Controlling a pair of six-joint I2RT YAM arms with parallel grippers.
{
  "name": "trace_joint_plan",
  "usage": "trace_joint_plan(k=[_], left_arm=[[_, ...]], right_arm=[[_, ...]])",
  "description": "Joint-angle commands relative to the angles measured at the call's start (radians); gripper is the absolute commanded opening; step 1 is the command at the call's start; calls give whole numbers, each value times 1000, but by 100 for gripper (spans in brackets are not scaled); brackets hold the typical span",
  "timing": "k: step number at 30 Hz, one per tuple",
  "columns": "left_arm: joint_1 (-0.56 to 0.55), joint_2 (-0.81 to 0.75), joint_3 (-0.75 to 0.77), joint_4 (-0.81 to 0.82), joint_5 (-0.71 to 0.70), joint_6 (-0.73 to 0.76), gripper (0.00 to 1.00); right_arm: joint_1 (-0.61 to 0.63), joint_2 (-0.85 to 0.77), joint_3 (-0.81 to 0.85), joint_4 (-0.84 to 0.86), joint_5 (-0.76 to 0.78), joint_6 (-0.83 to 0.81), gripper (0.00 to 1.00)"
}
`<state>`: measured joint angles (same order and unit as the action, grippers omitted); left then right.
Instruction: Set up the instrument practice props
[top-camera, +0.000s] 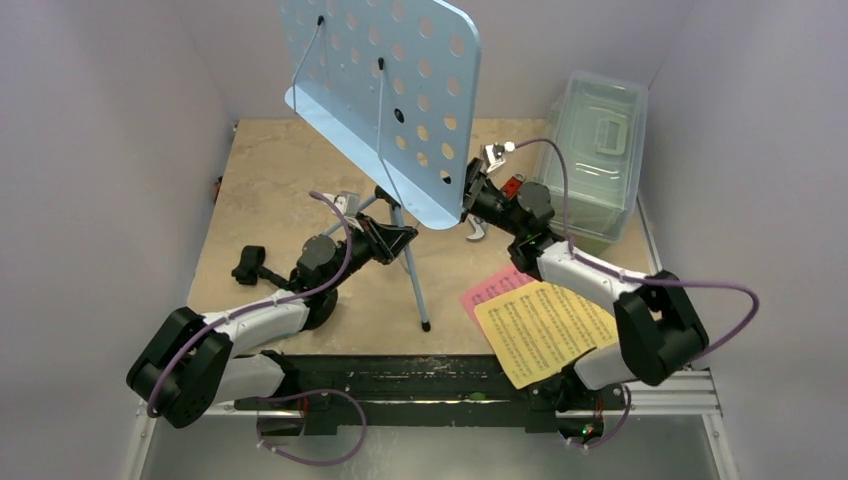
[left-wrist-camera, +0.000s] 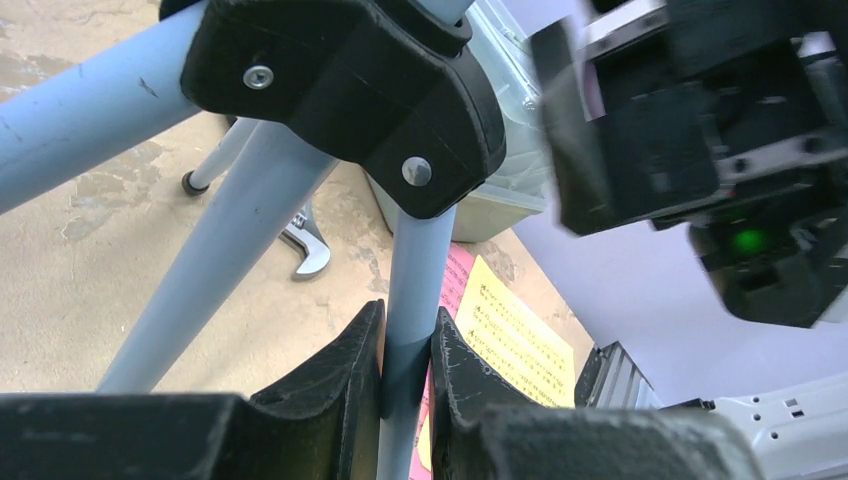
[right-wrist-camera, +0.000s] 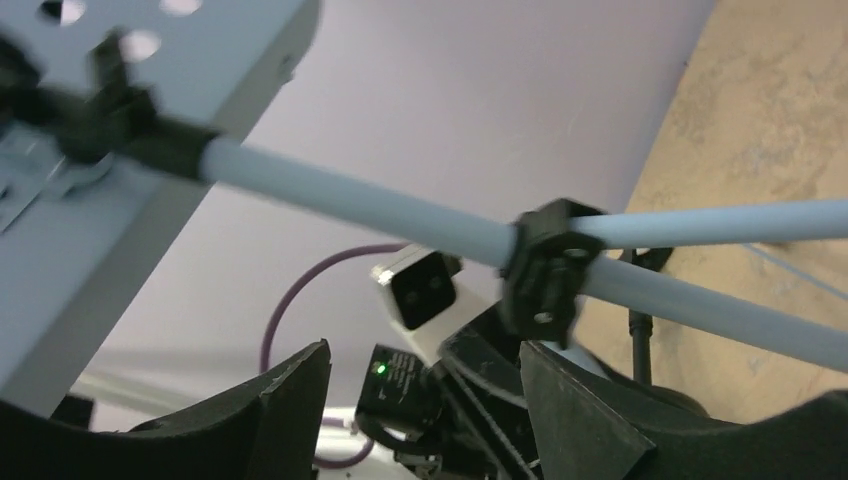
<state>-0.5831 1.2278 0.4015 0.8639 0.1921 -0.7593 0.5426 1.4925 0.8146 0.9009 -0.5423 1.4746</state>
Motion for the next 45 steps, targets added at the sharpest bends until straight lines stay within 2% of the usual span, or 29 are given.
trace_joint_plan(k=[1,3,5,7,9,11,16,20,22,25,27,37,45], left_arm=[[20,32,-32,-271,-72,-47,0],[20,33,-31,-277,-75,-45,0],[20,37,-29,-278,-73,-44,0],[20,40,-27,-278,-72,-42,0],[20,42,-27,-275,-74,-42,0],[20,47,-30,-273,-73,-43,0],[20,54,-25,-269,-71,-46,0],[20,50,-20,-268,-71,-48,0],[21,50,-21,-267,-68,-49,0],[20,49,-19,-272,-67,-46,0],[20,46,-19,-277,-71,-43,0],[20,63,-20,-259,-67,-47,0],[20,68,-20,-253,-63,-49,0]], right_arm=[[9,-137,24,-74,-78,-305,74],[9,-151,66,-228,-92,-486,75],[12,-170,131,-442,-53,-775,74],[16,-202,133,-519,44,-987,74],[18,-244,80,-465,139,-1171,73],[18,-273,13,-308,197,-1312,73],[19,-245,-98,50,11,-1641,73],[19,-160,-154,303,-122,-1788,70],[18,-102,-153,419,-187,-1797,67],[19,-27,-120,513,-260,-1791,60],[28,-2,-110,539,-275,-1799,60],[87,21,-67,309,-176,-2062,60],[91,47,-38,255,-114,-2145,48]])
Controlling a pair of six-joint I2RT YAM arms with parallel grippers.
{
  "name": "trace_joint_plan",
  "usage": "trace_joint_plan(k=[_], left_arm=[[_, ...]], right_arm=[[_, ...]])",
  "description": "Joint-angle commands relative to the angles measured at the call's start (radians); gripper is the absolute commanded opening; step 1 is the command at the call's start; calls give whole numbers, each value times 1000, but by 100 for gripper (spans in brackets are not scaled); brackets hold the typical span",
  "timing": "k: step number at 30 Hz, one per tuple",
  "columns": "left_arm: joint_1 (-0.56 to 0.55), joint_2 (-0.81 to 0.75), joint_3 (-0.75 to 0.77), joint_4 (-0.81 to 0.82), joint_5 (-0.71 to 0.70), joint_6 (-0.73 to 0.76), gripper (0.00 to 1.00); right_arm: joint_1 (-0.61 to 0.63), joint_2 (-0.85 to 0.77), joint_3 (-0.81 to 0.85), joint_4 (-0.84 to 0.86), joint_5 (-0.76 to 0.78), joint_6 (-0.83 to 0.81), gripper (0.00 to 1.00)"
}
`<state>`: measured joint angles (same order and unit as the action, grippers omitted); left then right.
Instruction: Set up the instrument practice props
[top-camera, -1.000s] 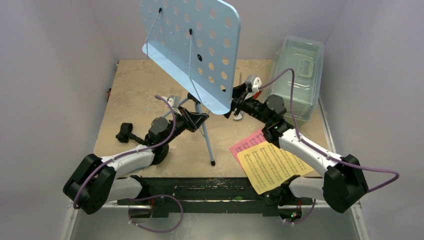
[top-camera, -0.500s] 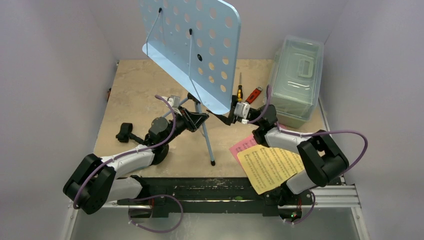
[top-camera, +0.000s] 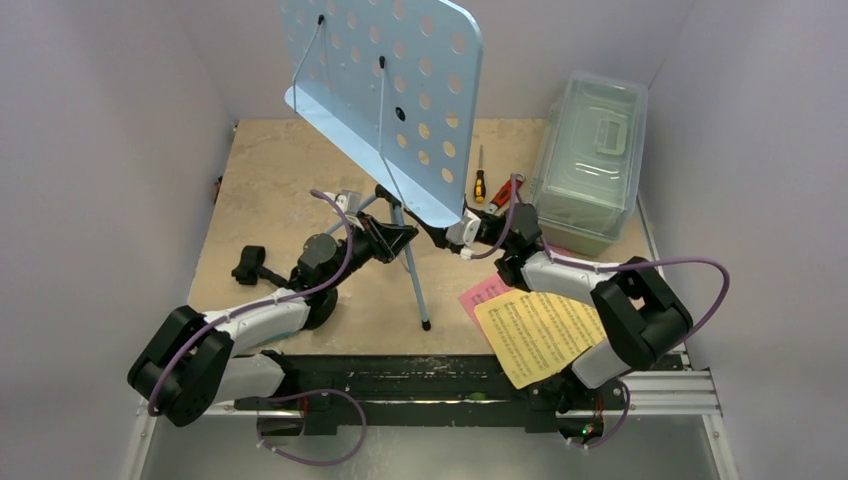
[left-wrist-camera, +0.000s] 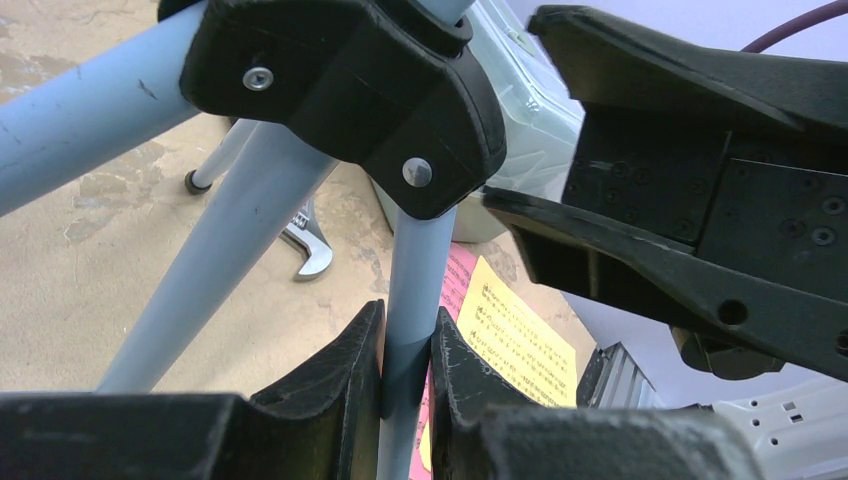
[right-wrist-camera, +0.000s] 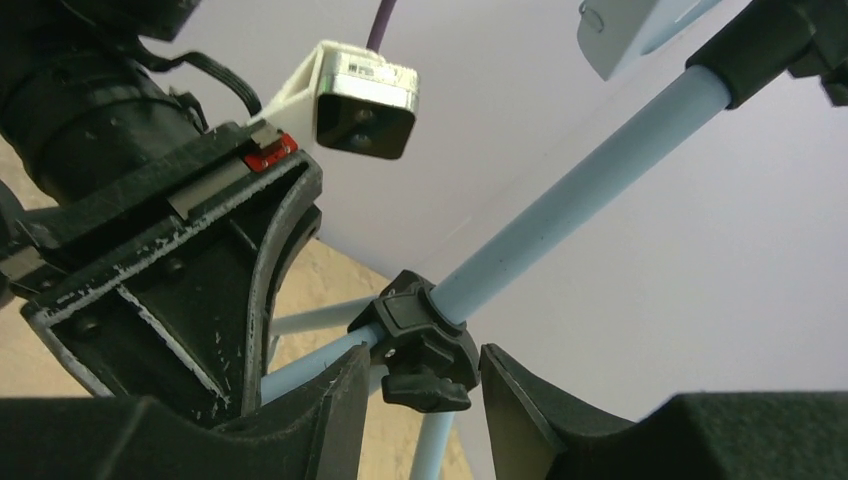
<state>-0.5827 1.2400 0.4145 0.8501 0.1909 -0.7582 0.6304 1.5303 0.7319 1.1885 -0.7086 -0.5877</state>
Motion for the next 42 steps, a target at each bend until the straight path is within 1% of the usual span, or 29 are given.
trace_joint_plan(k=[1,7,11,15,17,21,22,23,26,28,30,35,39,42], left_arm=[[20,56,-35,-240,-62,-50,0],[20,56,-34,-241,-64,-50,0],[20,58,-33,-241,-64,-50,0],[20,59,-30,-244,-63,-49,0],[20,59,-28,-246,-64,-49,0],[20,58,-27,-249,-65,-49,0],[20,59,-27,-249,-65,-48,0],[20,59,-27,-249,-65,-49,0],[20,62,-30,-244,-65,-48,0],[20,68,-32,-242,-66,-48,0],[20,74,-32,-238,-64,-48,0],[21,66,-34,-235,-61,-52,0],[20,54,-40,-235,-62,-55,0],[20,46,-45,-235,-63,-60,0]], right_arm=[[4,11,49,-55,50,-103,48],[13,8,54,-177,74,-234,50],[26,11,50,-177,123,-282,52],[42,23,69,-191,166,-304,49],[47,29,82,-203,188,-313,42],[47,18,82,-209,195,-270,23],[47,12,82,-220,195,-251,13],[47,6,83,-238,199,-229,1],[47,-23,83,-286,203,-98,0],[47,-42,98,-324,202,21,0],[47,-56,135,-397,207,143,0],[47,-78,220,-541,290,616,0],[47,-82,287,-672,389,888,0],[45,-61,381,-837,419,1048,0]])
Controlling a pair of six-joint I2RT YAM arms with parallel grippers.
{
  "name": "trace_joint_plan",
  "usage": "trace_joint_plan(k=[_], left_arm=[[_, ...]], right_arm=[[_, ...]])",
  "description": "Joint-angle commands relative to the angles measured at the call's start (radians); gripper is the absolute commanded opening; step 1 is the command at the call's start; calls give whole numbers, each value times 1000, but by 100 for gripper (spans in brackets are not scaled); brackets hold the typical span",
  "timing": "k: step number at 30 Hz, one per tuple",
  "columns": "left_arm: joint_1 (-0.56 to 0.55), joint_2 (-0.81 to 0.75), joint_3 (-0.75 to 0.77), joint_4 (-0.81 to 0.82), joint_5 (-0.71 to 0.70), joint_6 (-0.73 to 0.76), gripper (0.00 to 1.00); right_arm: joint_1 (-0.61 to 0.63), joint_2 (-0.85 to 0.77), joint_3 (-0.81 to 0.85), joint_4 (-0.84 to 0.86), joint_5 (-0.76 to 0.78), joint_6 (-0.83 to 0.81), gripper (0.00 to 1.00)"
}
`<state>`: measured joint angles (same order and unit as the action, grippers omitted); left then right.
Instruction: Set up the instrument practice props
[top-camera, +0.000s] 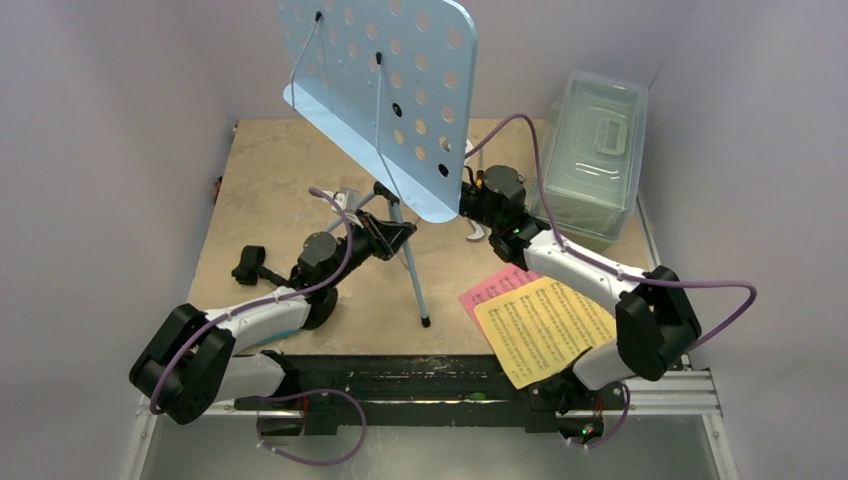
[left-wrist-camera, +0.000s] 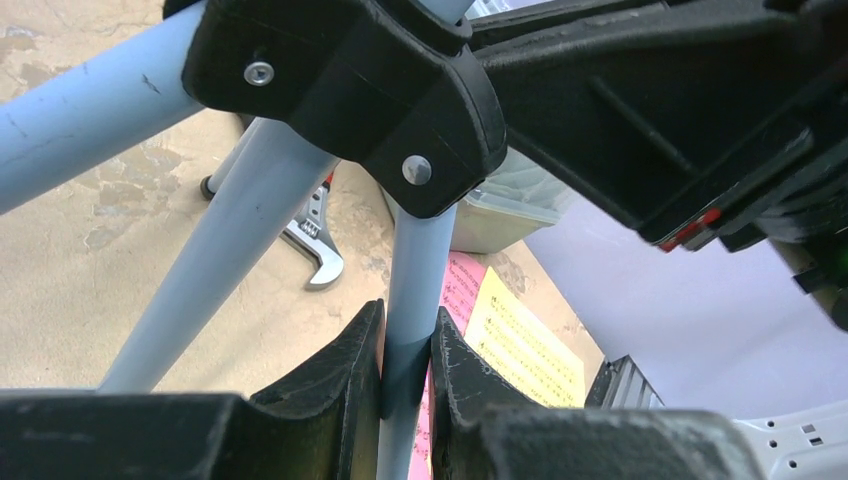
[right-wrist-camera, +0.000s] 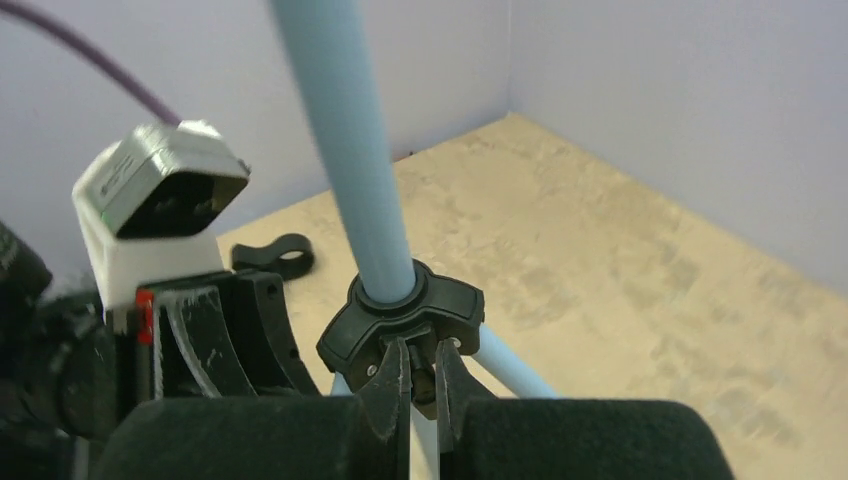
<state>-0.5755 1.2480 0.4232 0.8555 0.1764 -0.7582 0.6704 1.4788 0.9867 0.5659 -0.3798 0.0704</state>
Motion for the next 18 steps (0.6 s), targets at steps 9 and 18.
trace_joint_plan(k=[9,18], left_arm=[[12,16,-35,-253,-56,-68,0],[13,3,-33,-268,-68,-68,0]], right_arm=[[-22,38,166,-185,-79,917,0],[-24,65,212,-123,-37,1001,33]])
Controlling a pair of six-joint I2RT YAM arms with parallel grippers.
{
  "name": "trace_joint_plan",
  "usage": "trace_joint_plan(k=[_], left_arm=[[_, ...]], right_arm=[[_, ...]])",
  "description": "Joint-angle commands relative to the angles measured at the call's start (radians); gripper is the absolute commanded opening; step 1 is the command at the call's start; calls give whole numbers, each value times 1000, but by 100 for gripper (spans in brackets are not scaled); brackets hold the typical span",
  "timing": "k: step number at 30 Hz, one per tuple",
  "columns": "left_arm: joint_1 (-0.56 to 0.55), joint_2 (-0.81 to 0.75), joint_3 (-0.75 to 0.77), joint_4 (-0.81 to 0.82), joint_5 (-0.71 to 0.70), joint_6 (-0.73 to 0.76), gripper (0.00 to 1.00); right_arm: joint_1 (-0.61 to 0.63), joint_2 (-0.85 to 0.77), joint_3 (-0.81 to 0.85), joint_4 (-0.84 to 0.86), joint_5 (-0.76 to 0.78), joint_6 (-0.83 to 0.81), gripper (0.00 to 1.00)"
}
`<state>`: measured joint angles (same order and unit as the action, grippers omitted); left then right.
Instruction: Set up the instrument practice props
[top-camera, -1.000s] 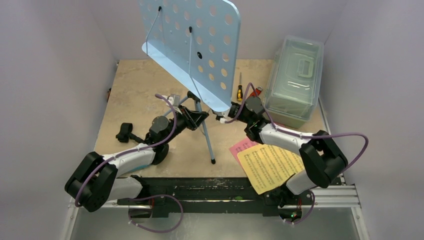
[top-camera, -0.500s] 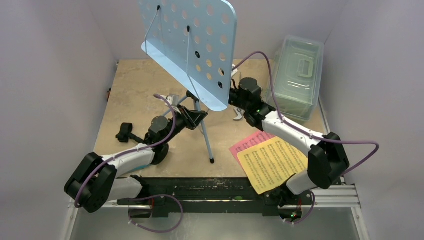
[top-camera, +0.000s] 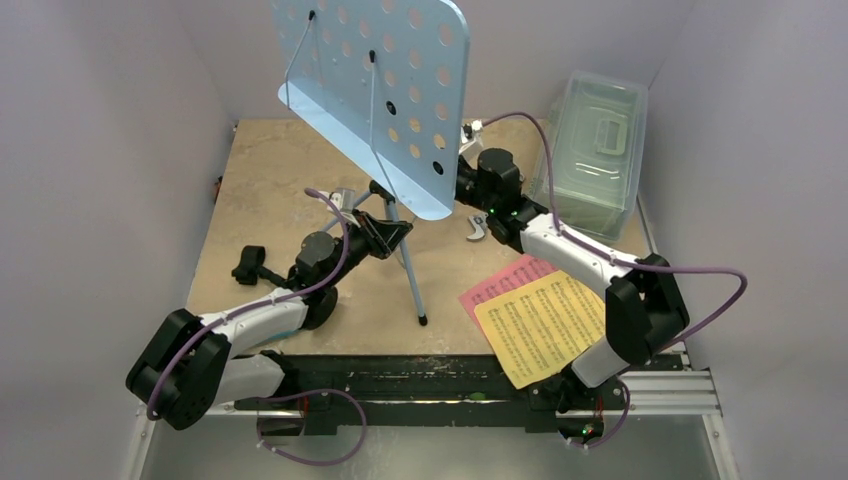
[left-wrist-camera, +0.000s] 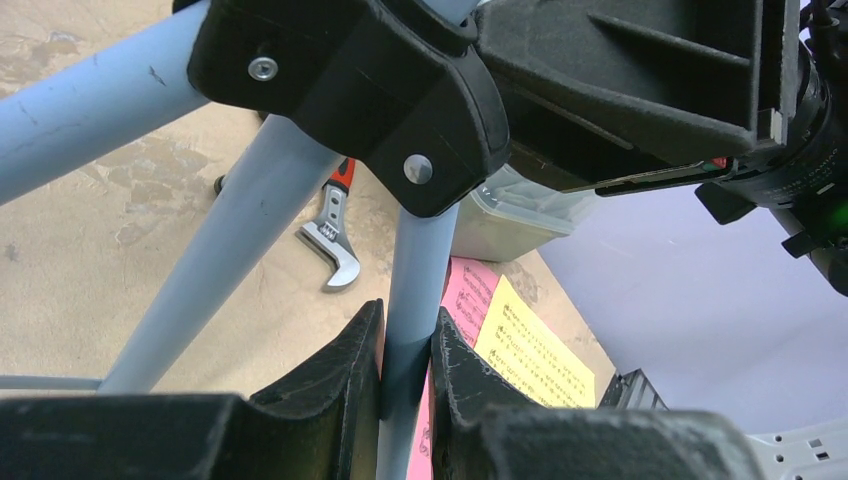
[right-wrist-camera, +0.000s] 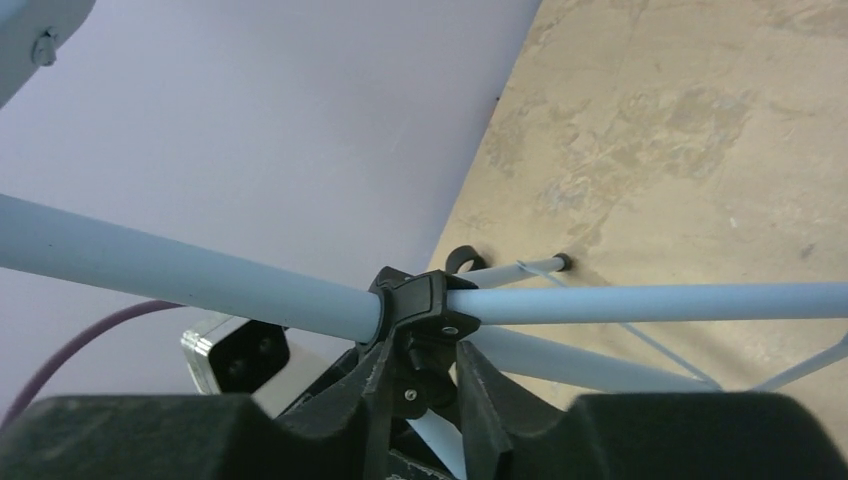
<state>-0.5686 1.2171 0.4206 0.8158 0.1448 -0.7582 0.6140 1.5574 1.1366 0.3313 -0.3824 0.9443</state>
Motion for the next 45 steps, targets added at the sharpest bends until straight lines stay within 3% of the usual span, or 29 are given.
trace_joint_plan(k=[1,9,15,21,28,31,36,45], left_arm=[[6,31,-32,-231,-36,-67,0],[6,21,-34,-245,-40,-54,0],[6,17,-29,-261,-40,-37,0],[6,11,-24,-283,-39,-23,0],[6,21,-21,-280,-44,-15,0],[6,27,-9,-290,-39,-12,0],[6,31,-8,-293,-43,-14,0],[6,33,-13,-285,-44,-15,0]], right_arm=[[33,-21,67,88,-19,93,38],[32,-125,85,-86,67,-281,70],[30,-198,55,-146,141,-509,80],[30,-251,-15,-104,197,-742,82],[33,-323,-312,332,88,-1286,89],[33,-299,-366,443,12,-1469,88],[35,-212,-461,774,-116,-1708,79],[69,-151,-365,601,-155,-2042,72]])
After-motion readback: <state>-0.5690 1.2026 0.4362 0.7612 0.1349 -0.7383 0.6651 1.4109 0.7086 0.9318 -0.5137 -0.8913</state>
